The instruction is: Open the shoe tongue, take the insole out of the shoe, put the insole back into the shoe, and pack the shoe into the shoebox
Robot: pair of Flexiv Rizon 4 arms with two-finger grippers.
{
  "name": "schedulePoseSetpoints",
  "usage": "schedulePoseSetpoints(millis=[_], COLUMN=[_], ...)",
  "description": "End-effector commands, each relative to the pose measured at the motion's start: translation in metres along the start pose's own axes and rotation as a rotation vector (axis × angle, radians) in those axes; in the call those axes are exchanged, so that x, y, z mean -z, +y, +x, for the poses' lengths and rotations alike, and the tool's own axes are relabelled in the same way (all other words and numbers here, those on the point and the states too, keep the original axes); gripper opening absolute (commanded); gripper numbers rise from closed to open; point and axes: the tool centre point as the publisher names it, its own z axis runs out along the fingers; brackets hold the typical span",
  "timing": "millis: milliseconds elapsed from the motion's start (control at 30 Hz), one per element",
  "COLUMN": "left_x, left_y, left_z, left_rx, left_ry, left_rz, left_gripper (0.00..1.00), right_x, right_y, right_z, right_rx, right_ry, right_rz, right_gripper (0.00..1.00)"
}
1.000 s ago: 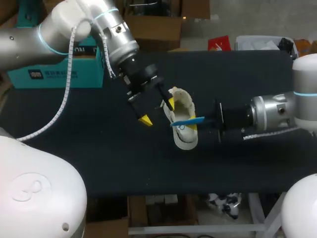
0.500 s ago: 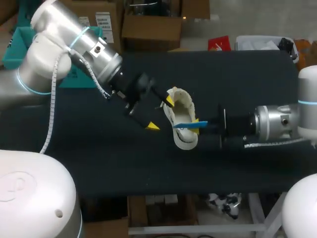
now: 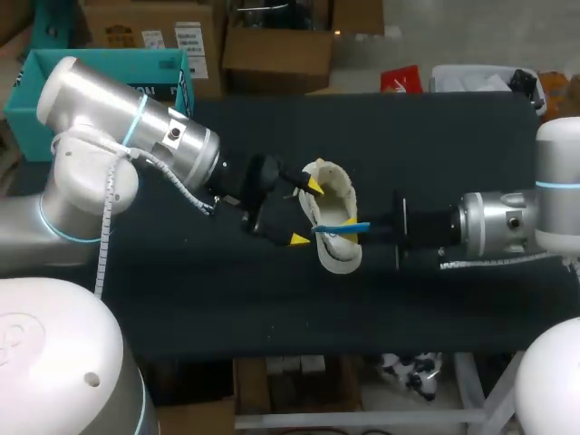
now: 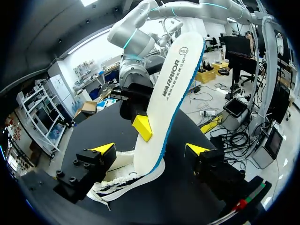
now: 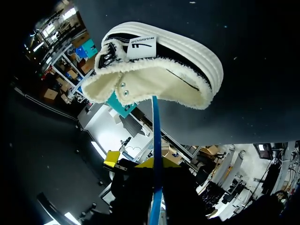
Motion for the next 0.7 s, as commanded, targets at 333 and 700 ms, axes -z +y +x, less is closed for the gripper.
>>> schedulePoseSetpoints(millis=[333, 700], left_x=[-0.002, -0.018], left_y=[-0.004, 0.013], left_z=[0.005, -0.004], left_rx=[-0.044, -0.069], left_ry=[-0.084, -0.098], left_rz=[-0.025, -0.077], left_gripper=[1.0, 0.27], right_x=[-0.005, -0.003], right_y=[0.015, 0.022], right_z=[0.003, 0.006], right_rx=[0.007, -0.009], right_ry=[0.064, 0.094], right_rz=[-0.058, -0.068], right_gripper=[0.0, 0.0])
